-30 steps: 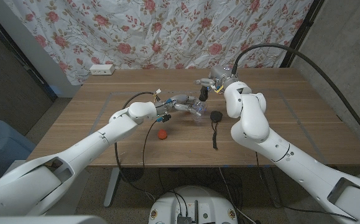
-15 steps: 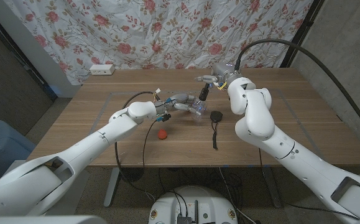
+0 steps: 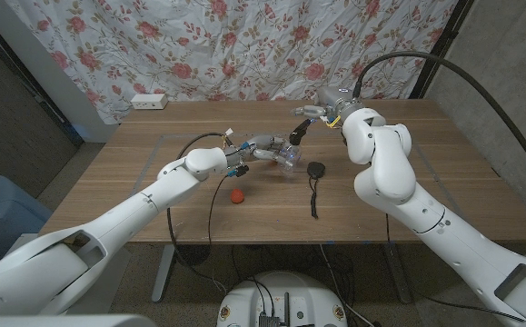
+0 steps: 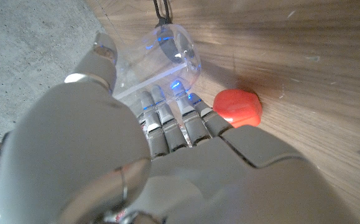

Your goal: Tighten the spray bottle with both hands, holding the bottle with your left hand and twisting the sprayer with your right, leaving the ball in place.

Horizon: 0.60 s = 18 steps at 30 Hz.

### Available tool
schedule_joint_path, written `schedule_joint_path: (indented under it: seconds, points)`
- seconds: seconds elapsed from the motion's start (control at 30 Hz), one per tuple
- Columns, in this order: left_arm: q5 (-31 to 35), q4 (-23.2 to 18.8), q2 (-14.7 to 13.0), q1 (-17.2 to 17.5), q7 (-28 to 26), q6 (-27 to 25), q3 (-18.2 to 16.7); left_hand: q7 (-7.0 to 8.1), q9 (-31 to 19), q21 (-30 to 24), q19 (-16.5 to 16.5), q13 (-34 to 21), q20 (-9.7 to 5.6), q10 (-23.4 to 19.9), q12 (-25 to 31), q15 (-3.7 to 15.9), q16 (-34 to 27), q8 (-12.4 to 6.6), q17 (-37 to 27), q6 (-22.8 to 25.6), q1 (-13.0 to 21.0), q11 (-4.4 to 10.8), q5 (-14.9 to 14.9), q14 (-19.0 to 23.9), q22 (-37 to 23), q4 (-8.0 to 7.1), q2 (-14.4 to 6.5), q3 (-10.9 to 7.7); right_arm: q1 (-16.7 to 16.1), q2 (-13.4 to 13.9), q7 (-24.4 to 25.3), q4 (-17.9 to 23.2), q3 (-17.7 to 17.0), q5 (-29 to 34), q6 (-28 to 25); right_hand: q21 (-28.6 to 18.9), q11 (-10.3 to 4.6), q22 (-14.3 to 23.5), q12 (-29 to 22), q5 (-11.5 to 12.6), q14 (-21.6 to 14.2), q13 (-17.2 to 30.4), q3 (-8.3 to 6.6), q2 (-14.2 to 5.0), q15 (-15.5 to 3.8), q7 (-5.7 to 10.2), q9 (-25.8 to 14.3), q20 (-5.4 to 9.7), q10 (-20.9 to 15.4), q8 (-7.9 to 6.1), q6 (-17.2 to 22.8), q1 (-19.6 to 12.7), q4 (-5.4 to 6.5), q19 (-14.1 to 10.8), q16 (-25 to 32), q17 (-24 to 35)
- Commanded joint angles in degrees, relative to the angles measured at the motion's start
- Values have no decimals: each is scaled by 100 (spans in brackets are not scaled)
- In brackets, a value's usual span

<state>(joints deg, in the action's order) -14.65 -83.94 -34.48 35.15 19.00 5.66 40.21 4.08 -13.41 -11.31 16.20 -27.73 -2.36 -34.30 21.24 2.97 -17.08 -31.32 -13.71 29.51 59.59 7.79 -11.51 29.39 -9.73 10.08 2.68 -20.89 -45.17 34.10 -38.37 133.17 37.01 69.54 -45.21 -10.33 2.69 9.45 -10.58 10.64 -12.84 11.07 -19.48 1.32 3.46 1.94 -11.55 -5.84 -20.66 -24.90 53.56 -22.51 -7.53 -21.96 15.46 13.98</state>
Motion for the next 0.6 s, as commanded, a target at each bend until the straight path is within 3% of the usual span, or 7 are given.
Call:
schedule_joint_path:
  seconds: [0.03,0.27,0.6]
  points:
    - [-43,-80,-58,78,-58,55,-73,28,-14,8,32,-34,-329,-235,27,727,-49,-1257,-19,106,-481,211,-18,56,-15,-14,-733,-21,-174,267,116,319,-468,-746,275,-6,21,15,39,57,157,18,-78,-26,49,19,-86,-18,363,178,-496,-303,-163,124,-89,4]
    - [-104,1,-20,92,-46,150,-99,34,-6,7,36,-40,-336,-243,23,732,-48,-1270,-19,120,-483,219,-16,62,-15,-21,-726,-12,-109,534,-25,469,-561,-1111,245,2,75,13,48,93,446,21,-182,-15,191,146,-146,-61,800,415,-1165,-597,-243,275,-225,-4]
    - [-102,13,-8,154,-138,212,-128,30,5,8,39,-49,-344,-274,24,736,-45,-1290,-13,137,-446,187,-18,79,-15,-7,-719,-15,66,869,-132,566,-421,-1375,138,3,92,11,35,156,660,24,-317,-5,251,241,-205,-94,1166,603,-1763,-988,-287,394,-305,-14]
